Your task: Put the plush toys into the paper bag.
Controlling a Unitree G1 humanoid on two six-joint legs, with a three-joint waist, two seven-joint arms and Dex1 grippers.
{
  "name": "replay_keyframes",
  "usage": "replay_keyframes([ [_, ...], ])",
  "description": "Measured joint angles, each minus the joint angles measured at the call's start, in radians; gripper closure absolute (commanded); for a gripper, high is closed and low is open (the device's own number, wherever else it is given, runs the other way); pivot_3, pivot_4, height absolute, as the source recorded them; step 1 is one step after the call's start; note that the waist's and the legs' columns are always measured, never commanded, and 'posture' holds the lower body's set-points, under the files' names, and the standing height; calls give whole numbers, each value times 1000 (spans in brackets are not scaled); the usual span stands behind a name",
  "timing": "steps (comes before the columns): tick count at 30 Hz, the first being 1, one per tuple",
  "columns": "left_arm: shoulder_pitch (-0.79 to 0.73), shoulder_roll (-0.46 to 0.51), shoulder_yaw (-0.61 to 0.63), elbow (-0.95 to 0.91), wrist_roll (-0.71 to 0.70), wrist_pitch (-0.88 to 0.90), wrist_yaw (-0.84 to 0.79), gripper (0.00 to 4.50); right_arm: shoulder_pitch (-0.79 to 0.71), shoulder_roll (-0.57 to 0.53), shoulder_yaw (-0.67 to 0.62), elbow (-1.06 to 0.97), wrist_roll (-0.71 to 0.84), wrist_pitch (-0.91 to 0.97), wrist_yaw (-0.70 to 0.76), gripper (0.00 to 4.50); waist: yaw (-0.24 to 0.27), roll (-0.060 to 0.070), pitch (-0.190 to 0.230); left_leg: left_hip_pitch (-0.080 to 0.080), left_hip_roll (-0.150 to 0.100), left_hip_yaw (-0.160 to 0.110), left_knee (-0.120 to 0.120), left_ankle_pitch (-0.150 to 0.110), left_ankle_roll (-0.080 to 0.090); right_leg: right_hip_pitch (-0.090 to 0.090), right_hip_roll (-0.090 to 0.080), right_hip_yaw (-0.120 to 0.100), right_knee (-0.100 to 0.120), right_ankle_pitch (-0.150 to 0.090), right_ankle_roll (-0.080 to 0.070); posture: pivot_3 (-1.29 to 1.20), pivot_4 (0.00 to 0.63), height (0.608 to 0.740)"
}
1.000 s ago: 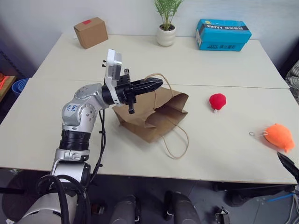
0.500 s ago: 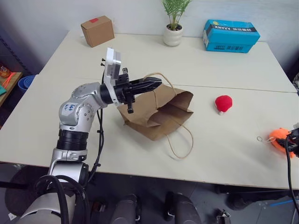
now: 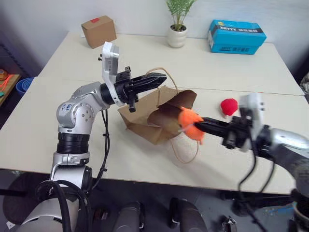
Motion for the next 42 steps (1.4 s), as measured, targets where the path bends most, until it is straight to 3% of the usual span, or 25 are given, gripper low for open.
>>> replay_keyframes([
  [5,0,-11,-2,-6,-9,18,-9,4500,-75,98,272,185,-316,-136,-114,4496,-2,0,0,-2,-3,1,0,1,2,-1,1,-2,0,0,1,0,150,740],
  [10,0,-11,2,-5,-18,19,-20,4500,-131,204,395,302,-457,-220,-126,4496,-14,0,0,-2,-2,1,0,1,2,-1,3,-2,1,0,1,0,150,740],
  [15,0,-20,-1,-1,-14,-6,-33,4500,-189,320,418,389,-519,-281,-136,4496,-29,0,0,-1,-1,0,-1,2,1,-2,3,-2,2,0,0,0,150,740],
  [20,1,-20,-1,2,-2,-30,-35,4500,-174,321,407,401,-488,-251,-60,2981,-27,0,0,-1,-2,0,-1,2,2,-2,2,-2,2,0,1,0,150,740],
  [23,3,-19,-1,2,-1,-37,-38,4500,-151,293,356,373,-485,-290,-34,1960,-26,0,0,-1,-2,0,-1,2,2,-2,2,-2,2,0,1,0,150,740],
  [29,35,16,-1,1,10,-46,-45,4500,50,125,96,202,-322,-369,166,27,-23,0,0,-2,-2,0,-3,1,2,-1,2,-2,0,0,1,0,150,740],
  [33,41,58,-10,-3,41,-78,-66,4500,335,30,-109,155,-344,-524,241,27,-7,0,0,-1,-2,2,-3,1,2,-1,2,-1,-1,0,1,0,150,740],
  [37,43,83,-13,-7,49,-95,-87,4500,539,34,-253,192,-392,-644,237,27,-3,0,0,2,-2,3,-3,1,3,0,2,0,1,0,1,0,150,740],
  [42,44,140,-32,-10,82,-118,-120,4500,641,68,-305,295,-516,-756,153,27,-16,0,0,5,-2,6,-3,1,2,0,1,4,3,0,1,0,150,740],
])
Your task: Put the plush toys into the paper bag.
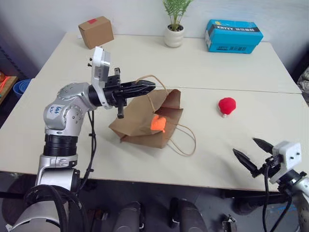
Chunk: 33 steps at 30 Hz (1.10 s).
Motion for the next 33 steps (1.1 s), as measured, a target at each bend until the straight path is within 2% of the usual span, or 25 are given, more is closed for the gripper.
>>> replay_keyframes([
  [2,0,9,-8,0,10,-7,-10,4500,-76,-5,28,23,-33,5,-36,27,-13,0,0,1,1,1,1,0,0,0,-1,1,1,0,0,0,150,740],
  [5,-2,22,-27,1,26,-10,-26,4500,-289,-50,118,100,-80,58,-79,27,-24,0,0,2,3,1,1,0,-2,0,-2,3,1,0,-1,0,150,740],
  [6,-4,33,-34,3,33,-8,-35,4500,-402,-61,162,164,-102,82,-86,27,-29,0,0,2,3,1,1,1,-2,-1,-2,3,2,0,-1,0,150,740],
  [9,-11,42,-44,4,37,-7,-42,4500,-579,-68,243,308,-162,101,-115,27,-20,1,1,-2,4,-2,0,1,-5,-5,-1,0,5,-3,-6,0,150,740],
  [12,-14,47,-43,7,38,-4,-41,4500,-761,-62,326,557,-236,91,-141,27,-11,1,1,-10,2,-1,0,2,-4,-14,1,-2,7,-3,-6,0,150,740],
  [15,-15,54,-41,7,39,-3,-38,4500,-938,-41,385,811,-310,71,-190,644,-14,1,1,-16,0,-2,3,3,-2,-16,0,-4,7,-2,-4,0,150,740],
  [18,-12,87,-33,8,41,-5,-37,4500,-1028,-44,409,950,-366,32,-218,1755,-16,1,1,-16,0,-3,4,3,-1,-16,0,-4,7,-2,-4,0,150,740],
  [21,-6,111,-16,9,41,-7,-37,4500,-1044,-56,413,1001,-384,-3,-218,2685,-16,1,1,-16,0,-3,4,3,-1,-16,0,-4,7,-2,-4,0,150,740],
  [24,6,116,-5,9,41,-9,-36,4500,-1018,-81,407,981,-371,-41,-155,3711,-14,1,1,-16,0,-4,4,3,-1,-16,0,-4,7,-2,-3,0,150,740],
  [26,14,118,-3,9,41,-8,-36,4500,-945,-93,393,878,-306,-59,-34,4194,-13,1,1,-17,0,-4,4,3,-1,-16,0,-5,7,-2,-3,0,150,740],
  [30,24,119,1,7,41,-8,-34,4500,-739,-95,390,449,-38,90,226,4285,-13,1,1,-17,1,-5,4,3,-2,-16,1,-5,7,-2,-3,0,150,740],
  [33,26,115,0,5,40,-7,-34,4500,-694,-93,400,179,110,256,255,4285,-15,1,1,-17,1,-5,9,3,-2,-16,0,-4,10,-2,-3,0,150,740],
])
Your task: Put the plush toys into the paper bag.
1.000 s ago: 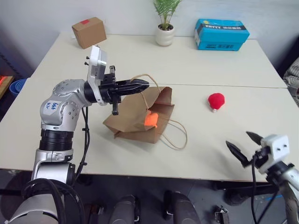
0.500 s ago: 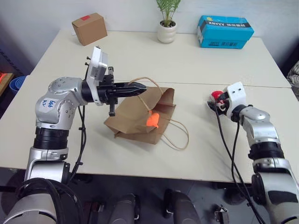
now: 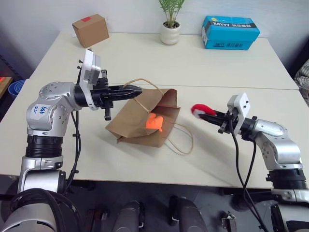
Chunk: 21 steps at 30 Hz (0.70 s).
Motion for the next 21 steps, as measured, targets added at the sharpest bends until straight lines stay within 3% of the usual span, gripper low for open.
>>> replay_keyframes([
  [3,2,-5,1,-5,-4,4,1,4500,-31,60,57,-88,-2,76,-81,4285,2,-1,0,0,1,-1,5,-1,-1,1,-1,1,3,0,0,0,150,740],
  [6,4,-13,-3,-22,-8,13,1,4500,-84,178,171,-42,-79,109,-186,4285,1,-1,0,0,0,-1,6,-1,-1,-1,-2,2,5,0,-1,0,150,740],
  [10,4,-12,-3,-42,-14,33,2,4500,-215,347,259,171,-246,53,-374,4285,-1,0,0,-2,0,0,6,-1,-1,-3,-1,2,6,0,-1,0,150,740],
  [14,5,-10,-3,-47,-21,47,5,4500,-275,449,290,323,-336,-54,-457,4285,1,0,0,-3,0,-1,6,-1,-1,-3,0,1,5,-1,-1,0,150,740],
  [17,5,-9,-3,-48,-22,50,7,4500,-285,495,298,398,-340,-68,-447,3294,-1,0,0,-3,-1,-1,6,-1,-1,-2,0,1,5,-1,-1,0,150,740],
  [21,5,-3,-2,-46,-22,51,10,4500,-276,474,301,354,-337,-30,-418,1880,-3,0,0,-3,0,-1,6,-1,-1,-3,0,1,5,-1,-1,0,150,740],
])
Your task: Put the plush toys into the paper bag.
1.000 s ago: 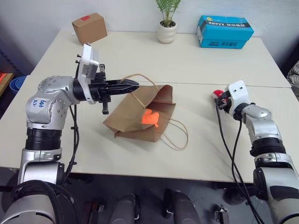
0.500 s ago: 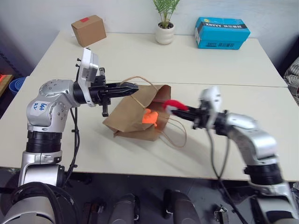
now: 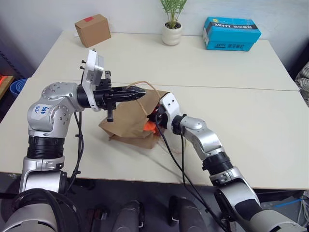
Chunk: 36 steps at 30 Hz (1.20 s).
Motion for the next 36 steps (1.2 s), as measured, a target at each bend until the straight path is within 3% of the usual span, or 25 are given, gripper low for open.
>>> replay_keyframes([
  [5,0,12,7,11,1,-6,-8,4500,33,-113,-48,-169,122,198,134,71,2,0,0,0,0,0,0,0,0,0,0,0,0,0,0,0,150,740],
  [12,3,12,9,12,2,-14,-7,4500,61,-372,-138,-310,335,555,317,29,5,0,0,0,0,0,0,-1,2,1,-1,0,-1,0,0,0,150,740],
  [17,33,6,16,-3,0,-14,5,4500,70,-351,-114,-211,305,571,293,29,-9,0,0,1,2,2,0,-2,1,0,-1,0,0,0,0,0,150,740],
  [20,48,5,16,-18,-1,-9,15,4500,50,-321,-92,-170,277,529,291,648,-19,-1,0,2,2,2,0,-2,1,1,-1,0,0,0,0,0,150,740],
  [23,47,6,17,-38,-5,-8,23,4500,41,-316,-90,-156,275,544,297,1720,-19,-1,0,2,2,2,0,-2,1,1,-1,0,0,0,0,0,150,740],
  [30,49,5,23,-37,-5,-16,35,4500,115,-303,-198,-272,494,799,337,4240,-12,0,0,0,1,1,0,-2,1,0,-1,-1,-1,0,0,0,150,740],
  [31,49,4,27,-35,-4,-26,36,4500,122,-302,-242,-308,537,842,325,4456,-8,0,0,0,1,1,1,-2,1,1,-2,-1,-1,0,0,0,150,740],
  [36,39,-12,41,16,4,-84,42,4500,144,-217,-537,-456,765,1066,186,4456,8,0,0,0,1,0,0,-2,1,1,-2,0,-1,0,0,0,150,740],
])
